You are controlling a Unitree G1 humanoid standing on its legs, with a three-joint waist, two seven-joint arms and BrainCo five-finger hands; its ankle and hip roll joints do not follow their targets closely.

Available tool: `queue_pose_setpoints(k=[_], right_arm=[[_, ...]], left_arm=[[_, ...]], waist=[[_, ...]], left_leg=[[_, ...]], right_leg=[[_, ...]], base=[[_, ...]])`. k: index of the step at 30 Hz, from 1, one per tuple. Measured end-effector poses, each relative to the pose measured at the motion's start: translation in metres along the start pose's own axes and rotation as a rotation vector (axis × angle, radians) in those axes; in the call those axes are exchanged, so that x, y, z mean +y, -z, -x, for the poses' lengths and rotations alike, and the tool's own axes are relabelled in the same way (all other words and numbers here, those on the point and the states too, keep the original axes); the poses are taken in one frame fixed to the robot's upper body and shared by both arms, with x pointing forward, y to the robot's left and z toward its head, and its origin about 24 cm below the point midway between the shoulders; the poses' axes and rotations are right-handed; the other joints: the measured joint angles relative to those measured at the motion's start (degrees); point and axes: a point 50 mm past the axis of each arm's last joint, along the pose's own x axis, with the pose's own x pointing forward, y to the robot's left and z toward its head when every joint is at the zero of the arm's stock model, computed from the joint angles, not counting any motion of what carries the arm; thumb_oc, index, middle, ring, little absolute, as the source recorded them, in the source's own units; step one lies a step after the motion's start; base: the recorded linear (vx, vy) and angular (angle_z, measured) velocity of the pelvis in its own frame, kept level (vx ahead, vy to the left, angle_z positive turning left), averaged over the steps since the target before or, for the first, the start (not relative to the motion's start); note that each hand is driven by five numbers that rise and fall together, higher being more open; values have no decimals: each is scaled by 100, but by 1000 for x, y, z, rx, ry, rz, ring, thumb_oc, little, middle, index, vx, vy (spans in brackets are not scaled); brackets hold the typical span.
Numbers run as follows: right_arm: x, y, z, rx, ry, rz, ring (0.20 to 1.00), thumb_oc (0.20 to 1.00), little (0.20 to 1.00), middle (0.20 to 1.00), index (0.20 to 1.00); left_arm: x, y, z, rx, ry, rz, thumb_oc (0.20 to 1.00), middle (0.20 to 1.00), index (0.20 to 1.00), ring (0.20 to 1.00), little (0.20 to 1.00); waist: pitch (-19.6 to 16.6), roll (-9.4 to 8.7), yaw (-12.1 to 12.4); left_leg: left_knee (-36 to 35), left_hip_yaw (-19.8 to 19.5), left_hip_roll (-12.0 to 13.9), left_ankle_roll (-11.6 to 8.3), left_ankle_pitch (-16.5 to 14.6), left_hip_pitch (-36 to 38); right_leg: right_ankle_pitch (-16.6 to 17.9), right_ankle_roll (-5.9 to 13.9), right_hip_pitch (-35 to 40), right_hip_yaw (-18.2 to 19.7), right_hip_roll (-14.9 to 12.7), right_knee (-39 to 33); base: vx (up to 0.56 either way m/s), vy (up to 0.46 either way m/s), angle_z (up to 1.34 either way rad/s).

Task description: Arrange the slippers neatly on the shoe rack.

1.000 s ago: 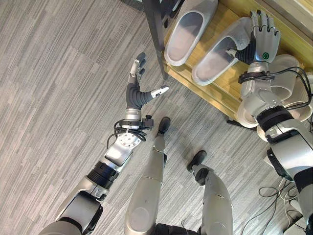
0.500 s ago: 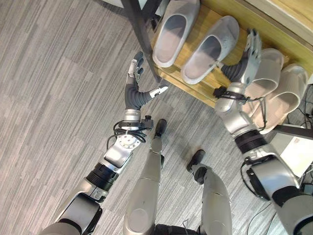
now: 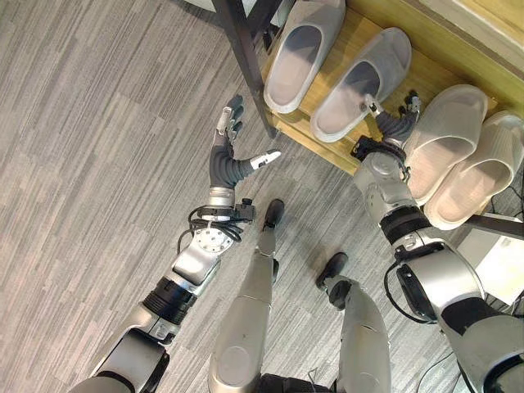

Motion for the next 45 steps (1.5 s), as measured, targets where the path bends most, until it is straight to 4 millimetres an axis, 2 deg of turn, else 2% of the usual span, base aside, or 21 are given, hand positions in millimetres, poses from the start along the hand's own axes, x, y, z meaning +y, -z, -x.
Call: queue_pose_setpoints(k=[5, 8, 11, 13, 17, 18, 19, 20, 21, 23, 26, 29, 34, 35, 38, 42, 44, 45], right_arm=[[15, -8, 5, -11, -93, -55, 1000, 1000, 1000, 1000, 1000], [25, -12, 7, 5, -122, -112, 1000, 1000, 1000, 1000, 1000], [24, -12, 6, 20, -131, -156, 1000, 1000, 1000, 1000, 1000], [19, -7, 7, 22, -150, -132, 1000, 1000, 1000, 1000, 1000], [8, 5, 25, -34, -233, -17, 1000, 1000, 1000, 1000, 1000], [1, 7, 43, -94, -311, 45, 1000, 1000, 1000, 1000, 1000], [-10, 14, 70, -135, -389, 90, 1000, 1000, 1000, 1000, 1000], [-32, 25, 122, -141, -490, 106, 1000, 1000, 1000, 1000, 1000], [-58, 44, 155, -55, -521, 129, 1000, 1000, 1000, 1000, 1000], [-79, 66, 162, 45, -516, 192, 1000, 1000, 1000, 1000, 1000], [-106, 87, 170, 160, -521, 253, 1000, 1000, 1000, 1000, 1000], [-131, 102, 184, 266, -537, 286, 1000, 1000, 1000, 1000, 1000], [-158, 118, 195, 375, -572, 382, 1000, 1000, 1000, 1000, 1000], [-168, 125, 197, 413, -583, 436, 1000, 1000, 1000, 1000, 1000], [-183, 132, 197, 444, -585, 528, 1000, 1000, 1000, 1000, 1000], [-202, 142, 191, 496, -548, 629, 1000, 1000, 1000, 1000, 1000], [-211, 147, 190, 537, -551, 668, 1000, 1000, 1000, 1000, 1000], [-214, 146, 190, 547, -563, 680, 1000, 1000, 1000, 1000, 1000]], left_arm=[[-1, 1, 1, 10, 5, -1, 1000, 1000, 1000, 1000, 1000], [-1, 4, 3, 25, 8, -5, 1000, 1000, 1000, 1000, 1000], [0, 6, 4, 38, 10, -9, 1000, 1000, 1000, 1000, 1000], [-1, 7, 6, 47, 27, -7, 1000, 1000, 1000, 1000, 1000], [2, 5, 3, 40, 15, -3, 1000, 1000, 1000, 1000, 1000], [5, 7, 5, 51, -7, 1, 1000, 1000, 1000, 1000, 1000], [13, 13, 12, 82, -35, -9, 1000, 1000, 1000, 1000, 1000], [30, 25, 29, 155, -101, -35, 1000, 1000, 1000, 1000, 1000], [48, 38, 54, 238, -162, -62, 1000, 1000, 1000, 1000, 1000], [46, 47, 70, 307, -139, -69, 1000, 1000, 1000, 1000, 1000], [37, 54, 83, 362, -125, -25, 1000, 1000, 1000, 1000, 1000], [37, 60, 95, 406, -111, -24, 1000, 1000, 1000, 1000, 1000], [36, 68, 107, 462, -63, -28, 1000, 1000, 1000, 1000, 1000], [34, 72, 118, 503, -11, -32, 1000, 1000, 1000, 1000, 1000], [23, 80, 135, 576, 114, -15, 1000, 1000, 1000, 1000, 1000], [12, 85, 147, 640, 319, -13, 1000, 1000, 1000, 1000, 1000], [5, 78, 138, 616, 515, -56, 1000, 1000, 1000, 1000, 1000], [-14, 49, 120, 466, 711, -43, 1000, 1000, 1000, 1000, 1000]], waist=[[6, 27, 82], [-3, 44, 134], [-2, 44, 163], [-2, 45, 169], [-8, 54, 70], [-7, 52, 49], [0, 48, -84], [-23, 21, -349], [-379, -98, -629], [-976, -168, -798], [-1516, -152, -977], [-1837, -39, -1060], [-2052, 167, -1204], [-2079, 196, -1192], [-2187, 291, -1359], [-2330, 370, -1518], [-2355, 402, -1578], [-2401, 462, -1620]], left_leg=[[2, -2, 2, -2, -1, 83], [-24, -23, -9, -70, -50, 138], [-52, -31, -12, -69, -37, 142], [-72, -30, -11, -1, 16, 262], [-177, -8, 17, -2, 13, 513], [-170, 14, 55, 7, 26, 571], [-213, 64, 78, 9, 24, 785], [-436, 196, 154, 14, 20, 1389], [-722, 418, 280, -1, -93, 1813], [-882, 608, 419, 35, -123, 1852], [-1157, 769, 509, 15, -102, 2158], [-1477, 974, 521, 54, -27, 2591], [-1490, 1125, 485, 55, 26, 2818], [-1491, 1221, 483, 67, -31, 2999], [-1492, 1281, 522, 51, -69, 3112], [-1527, 1426, 572, 12, -138, 3216], [-1530, 1454, 573, 35, -216, 3288], [-1531, 1474, 561, 40, -225, 3290]], right_leg=[[-1, 3, 88, -5, 0, -2], [-14, 13, 123, -5, -11, 10], [-13, 15, 124, -12, -12, 9], [-12, 17, 281, -47, -3, -66], [3, 33, 519, -37, 47, -220], [74, 24, 585, -29, 82, -313], [127, 50, 817, -21, 96, -458], [329, 109, 1399, 53, 198, -932], [497, 213, 1793, 236, 359, -1414], [670, 156, 1827, 356, 492, -1815], [946, 153, 2183, 384, 611, -2393], [1194, 254, 2576, 524, 654, -2881], [1517, 224, 3029, 567, 668, -3475], [1580, 223, 3221, 661, 676, -3633], [1581, 220, 3310, 693, 698, -3663], [1563, 248, 3298, 897, 721, -3666], [1560, 256, 3327, 967, 717, -3666], [1566, 261, 3323, 972, 703, -3666]], base=[[1, -1, 1], [2, -11, 3], [0, 0, 0], [-4, -10, 2], [-50, 23, -5], [-84, 32, -16], [60, -49, -45], [116, -41, -86], [128, -70, -101], [85, -22, -69], [65, -2, -30], [38, -23, -26], [42, -16, -13], [37, -27, -32], [28, -18, -14], [47, -23, -23], [53, -12, -10], [39, 1, -8]])
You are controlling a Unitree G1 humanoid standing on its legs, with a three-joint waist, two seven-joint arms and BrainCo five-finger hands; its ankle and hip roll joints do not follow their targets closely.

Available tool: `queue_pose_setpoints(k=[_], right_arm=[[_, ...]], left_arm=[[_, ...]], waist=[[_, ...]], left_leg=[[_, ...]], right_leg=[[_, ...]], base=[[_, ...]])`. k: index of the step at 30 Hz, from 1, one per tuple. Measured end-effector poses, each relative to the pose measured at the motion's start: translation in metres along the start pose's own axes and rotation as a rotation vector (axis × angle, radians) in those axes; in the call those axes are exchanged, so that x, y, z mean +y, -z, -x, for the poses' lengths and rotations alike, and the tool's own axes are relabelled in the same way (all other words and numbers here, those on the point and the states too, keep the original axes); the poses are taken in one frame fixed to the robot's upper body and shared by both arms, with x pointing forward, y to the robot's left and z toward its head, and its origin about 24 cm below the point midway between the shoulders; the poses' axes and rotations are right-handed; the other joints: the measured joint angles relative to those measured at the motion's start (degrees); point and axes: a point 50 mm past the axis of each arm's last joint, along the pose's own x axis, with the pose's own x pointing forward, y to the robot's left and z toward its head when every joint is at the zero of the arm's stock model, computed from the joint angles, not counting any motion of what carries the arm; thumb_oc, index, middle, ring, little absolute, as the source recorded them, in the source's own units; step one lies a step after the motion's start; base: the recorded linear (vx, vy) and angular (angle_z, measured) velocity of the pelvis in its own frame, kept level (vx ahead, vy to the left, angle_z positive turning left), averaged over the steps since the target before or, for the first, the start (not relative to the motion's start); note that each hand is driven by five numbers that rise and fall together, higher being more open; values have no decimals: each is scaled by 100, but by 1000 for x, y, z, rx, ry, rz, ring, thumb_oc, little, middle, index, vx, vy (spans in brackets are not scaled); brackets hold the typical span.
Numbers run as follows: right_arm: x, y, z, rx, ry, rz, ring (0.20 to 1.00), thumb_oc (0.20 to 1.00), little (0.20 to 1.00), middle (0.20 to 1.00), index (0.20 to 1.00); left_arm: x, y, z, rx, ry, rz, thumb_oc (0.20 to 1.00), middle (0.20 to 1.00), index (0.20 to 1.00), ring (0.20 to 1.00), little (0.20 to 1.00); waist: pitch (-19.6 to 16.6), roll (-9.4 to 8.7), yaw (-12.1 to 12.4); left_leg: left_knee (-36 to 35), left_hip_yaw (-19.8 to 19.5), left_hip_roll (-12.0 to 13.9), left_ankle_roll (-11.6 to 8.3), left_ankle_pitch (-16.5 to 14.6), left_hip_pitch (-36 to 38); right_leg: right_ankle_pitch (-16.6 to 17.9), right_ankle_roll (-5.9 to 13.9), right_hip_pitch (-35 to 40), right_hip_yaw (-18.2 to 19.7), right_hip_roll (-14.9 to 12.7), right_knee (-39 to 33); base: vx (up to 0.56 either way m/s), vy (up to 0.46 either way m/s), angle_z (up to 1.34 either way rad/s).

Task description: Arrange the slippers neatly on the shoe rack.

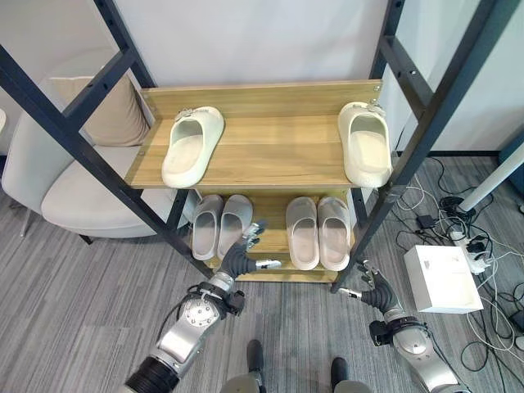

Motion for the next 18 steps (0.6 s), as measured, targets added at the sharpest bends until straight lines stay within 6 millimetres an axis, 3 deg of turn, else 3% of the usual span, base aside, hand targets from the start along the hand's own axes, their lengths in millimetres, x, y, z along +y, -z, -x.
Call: queue_pose_setpoints(k=[5, 10, 12, 15, 16, 17, 18], right_arm=[[5, -1, 0, -2, -33, -7, 1000, 1000, 1000, 1000, 1000], [6, 0, 1, 0, -36, -19, 1000, 1000, 1000, 1000, 1000], [9, 0, 1, -2, -37, -30, 1000, 1000, 1000, 1000, 1000], [15, 0, 1, 1, -41, -56, 1000, 1000, 1000, 1000, 1000], [16, 2, 1, 7, -38, -57, 1000, 1000, 1000, 1000, 1000], [14, 1, -1, -5, -26, -55, 1000, 1000, 1000, 1000, 1000], [15, 0, 0, -11, -27, -49, 1000, 1000, 1000, 1000, 1000]], left_arm=[[-16, -66, -27, -302, 155, 26, 1000, 1000, 1000, 1000, 1000], [-3, -82, -30, -396, 95, 148, 1000, 1000, 1000, 1000, 1000], [14, -89, -30, -443, -19, 153, 1000, 1000, 1000, 1000, 1000], [61, -106, -21, -555, -358, 64, 1000, 1000, 1000, 1000, 1000], [72, -108, -24, -548, -442, -31, 1000, 1000, 1000, 1000, 1000], [109, -121, -34, -516, -616, -375, 1000, 1000, 1000, 1000, 1000], [118, -130, -34, -518, -676, -568, 1000, 1000, 1000, 1000, 1000]], waist=[[-106, 75, -41], [-117, 69, -86], [-120, 50, -84], [-125, -35, -66], [-136, -67, -52], [-134, -114, -34], [-133, -115, -81]], left_leg=[[0, 68, -10, 3, -1, 2], [3, 86, 3, -6, 38, 4], [6, 83, 2, -3, 40, 5], [39, 28, -3, -7, 48, 26], [39, -15, -10, -8, 48, 30], [38, -43, -25, -7, 46, 24], [3, -31, -47, 2, 36, 22]], right_leg=[[26, 21, -4, 48, -15, 2], [22, 10, -8, 49, -2, 3], [18, 3, -1, 38, -3, 2], [41, -37, 55, -18, 1, 2], [30, -41, 84, -21, 2, 1], [22, -35, 89, -33, -8, 0], [14, -24, 76, -25, -34, 0]], base=[[23, -11, -6], [20, -23, -1], [41, -34, 2], [57, -21, 11], [81, 1, 17], [90, 26, 10], [88, 29, -2]])
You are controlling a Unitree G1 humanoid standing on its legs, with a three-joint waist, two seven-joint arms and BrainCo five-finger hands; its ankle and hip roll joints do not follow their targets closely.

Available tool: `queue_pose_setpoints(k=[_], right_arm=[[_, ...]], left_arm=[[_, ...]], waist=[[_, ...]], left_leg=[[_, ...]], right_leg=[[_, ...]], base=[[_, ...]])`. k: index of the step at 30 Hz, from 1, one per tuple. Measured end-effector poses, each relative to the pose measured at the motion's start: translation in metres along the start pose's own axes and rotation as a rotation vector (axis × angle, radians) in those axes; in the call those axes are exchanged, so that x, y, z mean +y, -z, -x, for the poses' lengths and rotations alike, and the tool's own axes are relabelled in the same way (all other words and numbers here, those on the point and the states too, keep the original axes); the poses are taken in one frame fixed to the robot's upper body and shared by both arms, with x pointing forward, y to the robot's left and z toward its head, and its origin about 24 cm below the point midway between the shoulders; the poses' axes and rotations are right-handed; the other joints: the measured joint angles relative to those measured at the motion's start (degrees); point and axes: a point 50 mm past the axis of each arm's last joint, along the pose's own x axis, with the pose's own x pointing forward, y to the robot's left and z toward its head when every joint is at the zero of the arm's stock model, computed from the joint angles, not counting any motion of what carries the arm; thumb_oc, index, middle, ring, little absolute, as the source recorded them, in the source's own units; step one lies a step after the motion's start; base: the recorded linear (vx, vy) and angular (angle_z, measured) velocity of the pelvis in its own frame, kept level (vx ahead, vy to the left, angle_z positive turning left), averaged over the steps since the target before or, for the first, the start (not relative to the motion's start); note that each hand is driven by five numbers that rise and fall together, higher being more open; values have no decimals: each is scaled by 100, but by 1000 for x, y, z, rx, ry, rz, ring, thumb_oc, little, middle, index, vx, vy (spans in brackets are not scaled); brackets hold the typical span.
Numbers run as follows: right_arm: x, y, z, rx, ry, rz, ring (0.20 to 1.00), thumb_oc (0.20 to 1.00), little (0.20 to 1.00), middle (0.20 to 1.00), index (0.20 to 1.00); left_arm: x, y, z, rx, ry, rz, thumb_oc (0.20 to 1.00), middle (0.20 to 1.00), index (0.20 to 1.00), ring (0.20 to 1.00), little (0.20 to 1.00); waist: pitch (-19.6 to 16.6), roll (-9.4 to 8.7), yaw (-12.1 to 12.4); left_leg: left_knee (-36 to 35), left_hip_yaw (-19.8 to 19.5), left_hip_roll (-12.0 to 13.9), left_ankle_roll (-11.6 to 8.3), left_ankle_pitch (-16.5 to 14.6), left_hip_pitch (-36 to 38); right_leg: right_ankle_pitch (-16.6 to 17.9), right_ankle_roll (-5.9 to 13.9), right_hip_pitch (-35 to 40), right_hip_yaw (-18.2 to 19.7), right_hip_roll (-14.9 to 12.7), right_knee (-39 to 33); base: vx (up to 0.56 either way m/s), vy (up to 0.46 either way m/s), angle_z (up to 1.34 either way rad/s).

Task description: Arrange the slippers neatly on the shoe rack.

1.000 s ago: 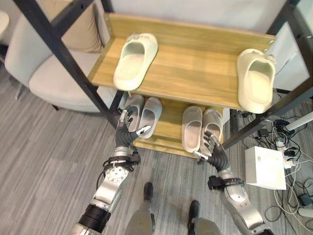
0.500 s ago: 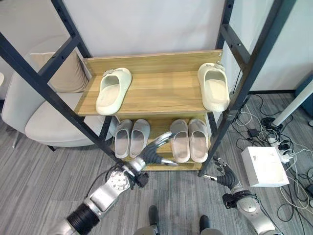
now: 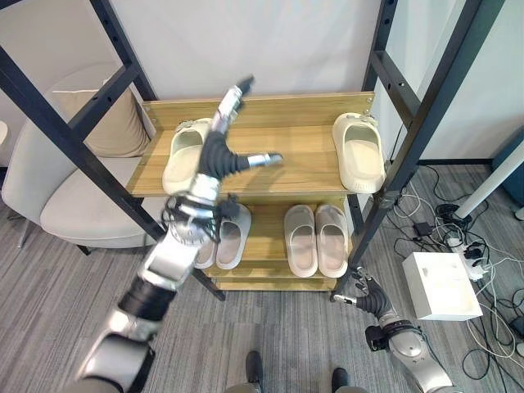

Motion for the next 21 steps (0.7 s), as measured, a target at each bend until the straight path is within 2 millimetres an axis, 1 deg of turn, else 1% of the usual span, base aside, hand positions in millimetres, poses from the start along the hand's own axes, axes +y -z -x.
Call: queue_pose_setpoints(k=[1, 2, 3, 5, 6, 7, 9, 10, 13, 16, 18, 21], right_arm=[[2, -1, 0, -4, -16, 12, 1000, 1000, 1000, 1000, 1000], [3, 0, 1, 0, -21, 17, 1000, 1000, 1000, 1000, 1000], [2, 4, 4, 11, -16, 17, 1000, 1000, 1000, 1000, 1000], [2, 5, 5, 16, -16, 20, 1000, 1000, 1000, 1000, 1000], [1, 5, 5, 13, -13, 20, 1000, 1000, 1000, 1000, 1000], [1, 4, 4, 5, -14, 21, 1000, 1000, 1000, 1000, 1000], [0, 1, 4, -16, -14, 22, 1000, 1000, 1000, 1000, 1000], [-2, 1, 5, -18, -13, 26, 1000, 1000, 1000, 1000, 1000], [-2, 1, 7, -25, -13, 23, 1000, 1000, 1000, 1000, 1000], [-3, 3, 11, -23, -10, 14, 1000, 1000, 1000, 1000, 1000], [-7, 7, 16, -8, 9, 7, 1000, 1000, 1000, 1000, 1000], [-7, 13, 21, 14, 9, 2, 1000, 1000, 1000, 1000, 1000]], left_arm=[[10, 5, -3, -33, 23, -168, 1000, 1000, 1000, 1000, 1000], [16, 8, -6, -40, 31, -260, 1000, 1000, 1000, 1000, 1000], [20, 9, -6, -42, 0, -317, 1000, 1000, 1000, 1000, 1000], [19, 15, -2, -62, 9, -456, 1000, 1000, 1000, 1000, 1000], [18, 18, 2, -49, 14, -487, 1000, 1000, 1000, 1000, 1000], [17, 23, 5, -54, 44, -570, 1000, 1000, 1000, 1000, 1000], [24, 38, 11, -35, 107, -738, 1000, 1000, 1000, 1000, 1000], [34, 53, 16, 17, 126, -858, 1000, 1000, 1000, 1000, 1000], [40, 65, 23, 48, 165, -971, 1000, 1000, 1000, 1000, 1000], [51, 70, 27, 65, 182, -1052, 1000, 1000, 1000, 1000, 1000], [57, 73, 31, 89, 175, -1075, 1000, 1000, 1000, 1000, 1000], [71, 77, 38, 147, 140, -1093, 1000, 1000, 1000, 1000, 1000]], waist=[[1, -2, -37], [0, 0, -54], [-9, 14, -61], [-8, 13, -60], [-8, 13, -55], [-8, 13, -55], [-11, 18, -68], [-11, 18, -82], [-10, 16, -82], [-9, 16, -87], [-8, 14, -103], [-6, 11, -111]], left_leg=[[-1, 9, 4, -1, -4, 0], [27, 13, 5, -1, -3, 2], [-1, 13, -4, -2, -5, 5], [2, 18, 3, -4, -7, -6], [1, 21, 3, -4, -7, -10], [-1, 27, 4, -5, -8, -11], [-2, 87, 13, -10, -18, -13], [-1, 140, 17, -10, -45, -17], [1, 183, 14, -9, -46, -26], [0, 298, 24, -9, -68, -30], [-1, 317, 25, -13, -83, -27], [-1, 385, 48, -22, -97, -27]], right_leg=[[0, 0, -14, 2, 1, 1], [0, 1, -17, 1, 4, 0], [0, 2, -10, -2, 2, 0], [-3, 4, -23, 4, -1, 1], [-5, 2, -26, 5, -1, 0], [-9, 0, -31, 9, -2, 1], [-10, -2, -71, 28, -5, 0], [-10, -1, -116, 58, -10, 1], [-9, -2, -178, 123, -17, 1], [-7, -3, -231, 226, -19, 1], [-4, -1, -224, 270, -18, 1], [1, -8, -265, 332, -3, 2]], base=[[85, 31, -10], [54, 14, -6], [42, 9, 0], [52, 9, 2], [71, 18, -2], [44, 20, -5], [36, 31, -12], [32, 42, -13], [23, 26, -11], [25, 23, -17], [41, 22, -13], [32, 13, -10]])
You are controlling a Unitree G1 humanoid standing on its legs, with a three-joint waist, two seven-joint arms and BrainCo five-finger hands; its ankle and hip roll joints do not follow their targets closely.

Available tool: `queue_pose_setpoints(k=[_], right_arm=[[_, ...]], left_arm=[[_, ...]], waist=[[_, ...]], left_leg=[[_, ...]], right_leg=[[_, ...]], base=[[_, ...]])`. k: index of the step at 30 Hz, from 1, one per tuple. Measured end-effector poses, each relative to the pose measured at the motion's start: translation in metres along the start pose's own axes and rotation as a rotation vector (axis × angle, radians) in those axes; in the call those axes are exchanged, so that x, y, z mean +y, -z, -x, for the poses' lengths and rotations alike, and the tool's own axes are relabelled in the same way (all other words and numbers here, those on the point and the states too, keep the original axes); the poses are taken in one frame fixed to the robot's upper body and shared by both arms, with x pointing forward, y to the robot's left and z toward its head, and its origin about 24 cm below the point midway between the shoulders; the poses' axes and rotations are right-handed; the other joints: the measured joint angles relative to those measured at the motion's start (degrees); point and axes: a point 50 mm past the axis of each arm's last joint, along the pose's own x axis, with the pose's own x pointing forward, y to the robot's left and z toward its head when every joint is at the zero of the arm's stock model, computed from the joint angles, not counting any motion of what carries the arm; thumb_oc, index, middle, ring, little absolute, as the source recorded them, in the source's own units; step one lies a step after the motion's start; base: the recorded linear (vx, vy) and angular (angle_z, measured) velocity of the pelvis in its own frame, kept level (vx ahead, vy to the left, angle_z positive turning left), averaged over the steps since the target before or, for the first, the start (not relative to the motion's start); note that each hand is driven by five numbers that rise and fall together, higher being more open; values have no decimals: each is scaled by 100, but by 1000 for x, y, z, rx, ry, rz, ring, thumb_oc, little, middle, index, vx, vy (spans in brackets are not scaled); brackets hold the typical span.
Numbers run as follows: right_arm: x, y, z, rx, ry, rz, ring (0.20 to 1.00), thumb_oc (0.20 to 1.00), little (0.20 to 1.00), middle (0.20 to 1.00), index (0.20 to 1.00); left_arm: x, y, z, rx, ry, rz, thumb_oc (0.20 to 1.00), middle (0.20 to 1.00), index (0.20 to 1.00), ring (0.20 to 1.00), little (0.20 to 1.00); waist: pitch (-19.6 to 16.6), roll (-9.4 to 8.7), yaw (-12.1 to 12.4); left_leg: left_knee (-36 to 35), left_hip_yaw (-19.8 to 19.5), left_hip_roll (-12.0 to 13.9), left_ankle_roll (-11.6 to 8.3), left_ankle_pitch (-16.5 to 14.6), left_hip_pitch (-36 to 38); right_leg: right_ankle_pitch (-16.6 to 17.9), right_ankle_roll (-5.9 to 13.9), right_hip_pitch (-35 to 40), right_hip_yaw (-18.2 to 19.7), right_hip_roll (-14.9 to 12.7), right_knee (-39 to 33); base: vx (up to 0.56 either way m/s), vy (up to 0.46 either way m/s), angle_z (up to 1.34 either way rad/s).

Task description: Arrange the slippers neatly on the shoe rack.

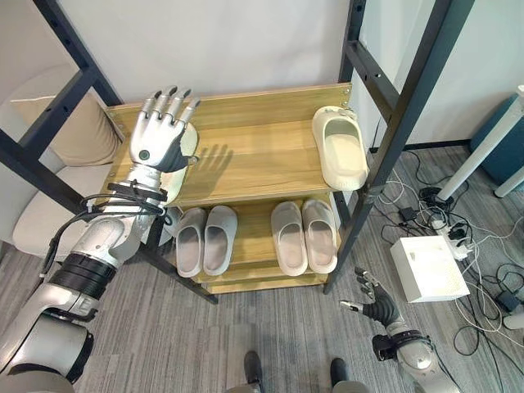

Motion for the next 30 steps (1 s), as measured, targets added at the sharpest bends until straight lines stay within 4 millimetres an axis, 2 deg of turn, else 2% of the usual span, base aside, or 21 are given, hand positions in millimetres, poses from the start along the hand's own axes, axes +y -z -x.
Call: queue_pose_setpoints(k=[8, 12, 17, 18, 20, 25, 30], right_arm=[[1, 0, 0, 3, -11, 0, 1000, 1000, 1000, 1000, 1000], [1, -1, -1, -5, -14, 18, 1000, 1000, 1000, 1000, 1000], [2, -1, 1, -5, -22, 16, 1000, 1000, 1000, 1000, 1000], [2, -3, 0, -16, -24, 16, 1000, 1000, 1000, 1000, 1000], [2, -5, 2, -24, -25, 14, 1000, 1000, 1000, 1000, 1000], [2, -13, 4, -62, -36, 9, 1000, 1000, 1000, 1000, 1000], [-3, -9, 8, -47, -14, -2, 1000, 1000, 1000, 1000, 1000]], left_arm=[[5, 25, 9, 133, -32, -24, 1000, 1000, 1000, 1000, 1000], [4, 29, 11, 154, -29, -30, 1000, 1000, 1000, 1000, 1000], [-3, 44, 10, 161, 56, -143, 1000, 1000, 1000, 1000, 1000], [-2, 45, 8, 152, 68, -164, 674, 674, 674, 674, 674], [-1, 47, 5, 148, 70, -182, 200, 200, 200, 200, 200], [4, 57, -15, 154, 105, -262, 200, 200, 200, 200, 200], [10, 58, -20, 160, 81, -257, 200, 200, 200, 200, 200]], waist=[[15, -25, 10], [14, -43, 24], [23, -57, -30], [25, -59, -27], [34, -76, -84], [137, -207, -204], [205, -283, -221]], left_leg=[[-2, 52, 18, -12, -15, -8], [-4, 48, 18, -12, -15, -6], [-4, 54, 16, -12, -16, -22], [-4, 53, 18, -12, -15, -46], [0, 71, 13, -10, -12, -85], [10, 232, 24, -8, -12, -205], [2, 353, 41, -17, -23, -205]], right_leg=[[1, -2, -37, 18, 10, -1], [2, -3, -22, 12, 10, -1], [0, -2, -74, 14, 9, -2], [1, -2, -96, 13, 9, -2], [14, -5, -153, 33, 5, -1], [82, 6, -353, 240, 6, 1], [100, 10, -445, 329, 21, -1]], base=[[21, 2, -2], [8, 4, 0], [1, 15, 0], [0, 0, 0], [-5, 20, -1], [-12, 41, -19], [9, 19, -11]])
